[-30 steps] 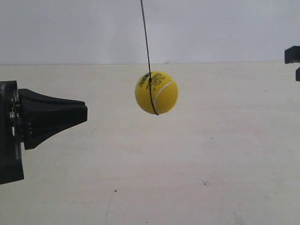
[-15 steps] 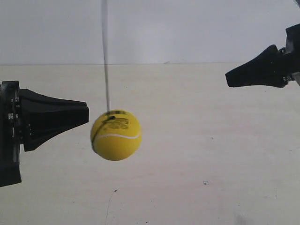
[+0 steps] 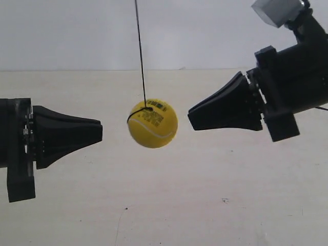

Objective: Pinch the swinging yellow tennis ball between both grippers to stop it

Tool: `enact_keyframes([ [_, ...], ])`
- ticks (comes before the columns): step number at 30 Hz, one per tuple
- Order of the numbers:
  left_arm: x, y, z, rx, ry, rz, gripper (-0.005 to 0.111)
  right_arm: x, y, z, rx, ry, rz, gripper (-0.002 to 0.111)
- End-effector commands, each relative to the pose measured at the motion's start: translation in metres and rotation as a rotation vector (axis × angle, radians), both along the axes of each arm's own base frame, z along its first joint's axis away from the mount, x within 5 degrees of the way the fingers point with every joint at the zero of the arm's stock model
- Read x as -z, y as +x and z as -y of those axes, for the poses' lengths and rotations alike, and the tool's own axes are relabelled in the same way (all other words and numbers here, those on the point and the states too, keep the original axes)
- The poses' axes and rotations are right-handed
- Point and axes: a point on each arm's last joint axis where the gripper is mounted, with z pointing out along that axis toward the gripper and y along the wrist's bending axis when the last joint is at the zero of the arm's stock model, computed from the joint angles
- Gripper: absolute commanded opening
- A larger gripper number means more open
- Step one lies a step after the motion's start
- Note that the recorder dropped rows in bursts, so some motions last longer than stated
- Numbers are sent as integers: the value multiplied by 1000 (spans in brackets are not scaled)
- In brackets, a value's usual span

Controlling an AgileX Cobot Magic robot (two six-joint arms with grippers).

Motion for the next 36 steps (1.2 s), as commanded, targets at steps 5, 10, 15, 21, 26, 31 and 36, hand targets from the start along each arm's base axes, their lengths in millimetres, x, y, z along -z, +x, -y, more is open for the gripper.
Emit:
enact_keyframes([
  [5,0,8,4,26,-59,69,5,6,7,-18,108,-62,115,0],
  [10,7,17,4,-3,-63,83,5,5,7,-18,114,-56,115,0],
  [15,6,18,7,30,-107,96,5,3,5,-20,102,-25,98,0],
  [21,6,13,12,71,-113,97,5,3,4,-20,85,-21,90,0],
  [26,9,6,24,131,-76,93,5,2,2,-21,74,-17,80,0],
  [31,13,9,22,98,-38,85,5,3,2,-20,69,-21,81,0],
  [36,13,10,22,89,-32,77,5,3,2,-20,67,-21,80,0],
])
